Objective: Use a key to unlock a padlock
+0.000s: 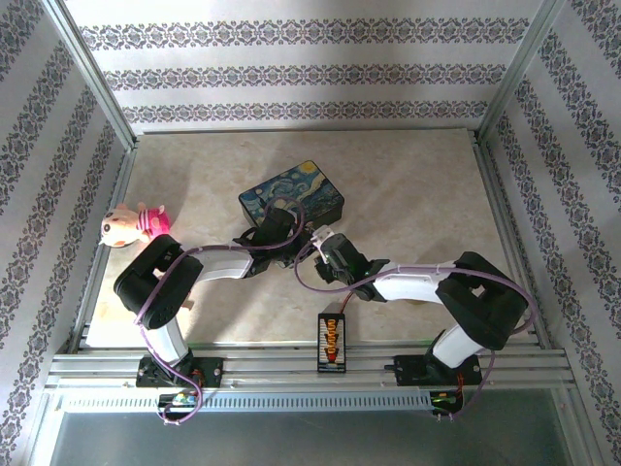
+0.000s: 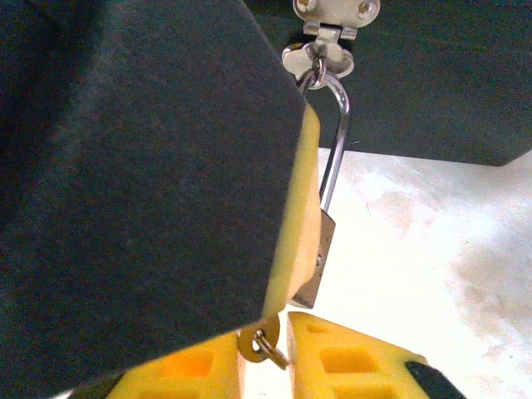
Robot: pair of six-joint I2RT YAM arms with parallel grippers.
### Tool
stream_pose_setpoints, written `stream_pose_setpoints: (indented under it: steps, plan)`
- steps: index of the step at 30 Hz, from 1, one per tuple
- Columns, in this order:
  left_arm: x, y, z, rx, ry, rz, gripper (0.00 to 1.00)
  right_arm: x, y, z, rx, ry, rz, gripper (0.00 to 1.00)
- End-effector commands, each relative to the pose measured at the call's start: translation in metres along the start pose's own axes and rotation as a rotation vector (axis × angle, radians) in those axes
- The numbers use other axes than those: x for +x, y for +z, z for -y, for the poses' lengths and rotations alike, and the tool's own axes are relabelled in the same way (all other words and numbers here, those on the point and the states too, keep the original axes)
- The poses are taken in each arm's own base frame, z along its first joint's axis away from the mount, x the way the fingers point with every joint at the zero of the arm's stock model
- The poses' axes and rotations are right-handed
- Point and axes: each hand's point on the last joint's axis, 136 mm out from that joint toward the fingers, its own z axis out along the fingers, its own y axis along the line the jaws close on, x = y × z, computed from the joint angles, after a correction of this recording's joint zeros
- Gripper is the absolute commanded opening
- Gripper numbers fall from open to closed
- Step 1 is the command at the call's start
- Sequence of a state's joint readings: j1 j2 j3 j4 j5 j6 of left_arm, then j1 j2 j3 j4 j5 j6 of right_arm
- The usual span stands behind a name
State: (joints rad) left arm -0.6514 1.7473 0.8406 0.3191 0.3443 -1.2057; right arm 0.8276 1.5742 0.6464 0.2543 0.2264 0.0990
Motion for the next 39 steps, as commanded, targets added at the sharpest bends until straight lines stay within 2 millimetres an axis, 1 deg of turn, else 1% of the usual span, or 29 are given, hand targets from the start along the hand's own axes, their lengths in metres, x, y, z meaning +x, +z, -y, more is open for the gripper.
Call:
stream_pose_setpoints:
  steps: [1,7,11,17,21,28,39]
  plan:
    - [0.024,-0.003,-0.015,-0.060,-0.059,-0.118,0.00,-0.005,0.004,0.009,0.053,-0.010,0.023,0.14]
    - [0.024,-0.002,-0.018,-0.067,-0.062,-0.121,0.00,-0.016,-0.003,0.001,-0.005,0.030,0.059,0.00]
    - [0.026,-0.002,-0.019,-0.061,-0.066,-0.126,0.00,-0.017,-0.005,-0.002,-0.070,0.104,0.058,0.00]
    - [0.026,-0.002,-0.019,-0.060,-0.062,-0.127,0.00,-0.018,-0.008,0.007,-0.193,0.292,0.048,0.00]
    - [0.026,-0.002,-0.019,-0.058,-0.062,-0.129,0.00,-0.025,-0.010,0.008,-0.332,0.400,0.046,0.00]
    - [0.027,-0.004,-0.020,-0.055,-0.064,-0.131,0.00,-0.030,-0.006,0.017,-0.467,0.530,0.005,0.00]
    - [0.025,-0.008,-0.022,-0.059,-0.070,-0.119,0.00,-0.034,-0.007,0.028,-0.558,0.666,-0.003,0.00]
